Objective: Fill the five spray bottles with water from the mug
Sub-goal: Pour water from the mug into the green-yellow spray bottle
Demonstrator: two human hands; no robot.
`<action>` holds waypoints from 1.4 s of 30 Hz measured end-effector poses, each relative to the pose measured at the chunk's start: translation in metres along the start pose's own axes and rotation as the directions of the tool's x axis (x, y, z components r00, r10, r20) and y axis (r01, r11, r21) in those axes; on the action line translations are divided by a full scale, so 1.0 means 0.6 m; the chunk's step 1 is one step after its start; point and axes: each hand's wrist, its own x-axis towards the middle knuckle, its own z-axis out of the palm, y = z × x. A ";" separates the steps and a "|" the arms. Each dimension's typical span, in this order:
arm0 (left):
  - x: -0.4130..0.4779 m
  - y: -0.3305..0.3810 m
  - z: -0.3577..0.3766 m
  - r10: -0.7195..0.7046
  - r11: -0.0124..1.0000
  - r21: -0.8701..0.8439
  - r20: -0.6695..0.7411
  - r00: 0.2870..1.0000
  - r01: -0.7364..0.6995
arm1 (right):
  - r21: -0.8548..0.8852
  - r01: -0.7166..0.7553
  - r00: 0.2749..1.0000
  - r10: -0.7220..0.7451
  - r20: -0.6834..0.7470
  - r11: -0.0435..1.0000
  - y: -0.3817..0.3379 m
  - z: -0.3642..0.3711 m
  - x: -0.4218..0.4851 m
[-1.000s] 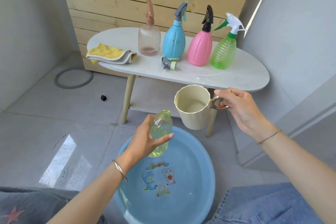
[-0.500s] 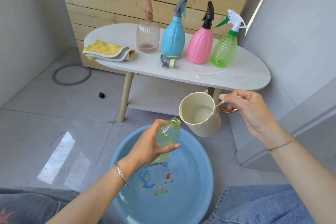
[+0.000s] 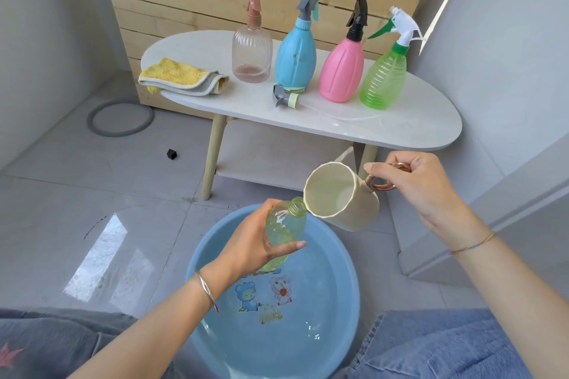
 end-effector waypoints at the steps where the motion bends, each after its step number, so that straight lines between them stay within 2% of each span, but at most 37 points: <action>1: 0.000 0.000 0.001 -0.001 1.000 0.010 0.001 1.000 0.001 | -0.018 0.000 1.000 0.000 -0.002 1.000 0.001 0.000 0.000; 13: -0.005 -0.013 0.010 -0.010 0.999 0.032 0.017 1.000 0.010 | -0.152 0.058 0.998 -0.060 -0.003 0.987 -0.005 0.005 -0.009; 42: -0.004 -0.031 0.024 -0.041 0.999 -0.005 0.050 0.998 0.041 | -0.233 0.062 0.998 -0.061 0.014 0.970 -0.008 0.006 -0.017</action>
